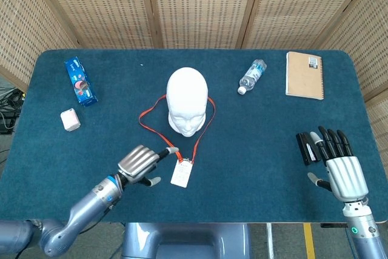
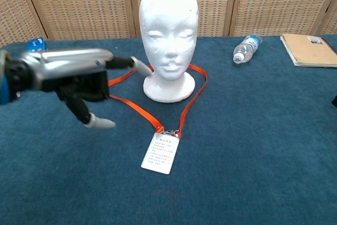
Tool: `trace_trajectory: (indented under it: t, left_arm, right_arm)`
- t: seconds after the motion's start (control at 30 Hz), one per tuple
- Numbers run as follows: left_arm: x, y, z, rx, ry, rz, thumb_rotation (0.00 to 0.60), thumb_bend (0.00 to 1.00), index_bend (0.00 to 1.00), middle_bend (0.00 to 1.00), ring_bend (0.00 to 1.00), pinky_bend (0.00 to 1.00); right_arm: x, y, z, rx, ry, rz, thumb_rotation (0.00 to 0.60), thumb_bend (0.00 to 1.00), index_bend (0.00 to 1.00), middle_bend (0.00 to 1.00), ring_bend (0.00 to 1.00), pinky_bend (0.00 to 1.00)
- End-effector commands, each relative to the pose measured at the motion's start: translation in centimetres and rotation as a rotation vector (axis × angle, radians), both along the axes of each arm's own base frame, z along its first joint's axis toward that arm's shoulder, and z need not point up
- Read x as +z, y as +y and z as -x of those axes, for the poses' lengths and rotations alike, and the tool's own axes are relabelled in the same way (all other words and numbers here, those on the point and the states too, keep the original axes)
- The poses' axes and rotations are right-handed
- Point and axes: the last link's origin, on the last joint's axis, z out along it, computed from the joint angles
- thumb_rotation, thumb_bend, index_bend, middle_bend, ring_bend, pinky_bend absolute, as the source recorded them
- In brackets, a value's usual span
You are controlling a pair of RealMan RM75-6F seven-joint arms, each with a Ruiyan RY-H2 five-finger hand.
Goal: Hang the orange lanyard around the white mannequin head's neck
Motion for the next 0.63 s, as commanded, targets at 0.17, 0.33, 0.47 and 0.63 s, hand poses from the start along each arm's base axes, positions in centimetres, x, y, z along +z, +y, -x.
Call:
trace_trajectory:
  t: [0.17, 0.33, 0.47, 0.63]
  left_arm:
    - [11.5, -1.2, 9.1, 0.120, -0.018, -0.393, 0.587, 0.00, 0.00, 0.95, 0.93, 0.93]
    - [15.7, -3.0, 14.6, 0.297, 0.006, -0.583, 0.514, 0.00, 0.00, 0.09, 0.09, 0.08]
    - [16.5, -4.4, 16.0, 0.370, -0.015, -0.630, 0.519, 0.00, 0.00, 0.00, 0.00, 0.00]
    - [16.3, -6.7, 17.1, 0.431, -0.024, -0.649, 0.594, 0.00, 0.00, 0.00, 0.00, 0.00]
  right_arm:
    - [0.0, 0.2, -0.3, 0.008, -0.003, -0.002, 0.600, 0.00, 0.00, 0.00, 0.00, 0.00]
    - [0.1, 0.4, -0.6, 0.019, -0.007, 0.000, 0.600, 0.00, 0.00, 0.00, 0.00, 0.00]
    - [0.2, 0.5, -0.7, 0.022, -0.007, 0.002, 0.600, 0.00, 0.00, 0.00, 0.00, 0.00]
    - [0.4, 0.6, -0.8, 0.025, -0.011, 0.008, 0.600, 0.00, 0.00, 0.00, 0.00, 0.00]
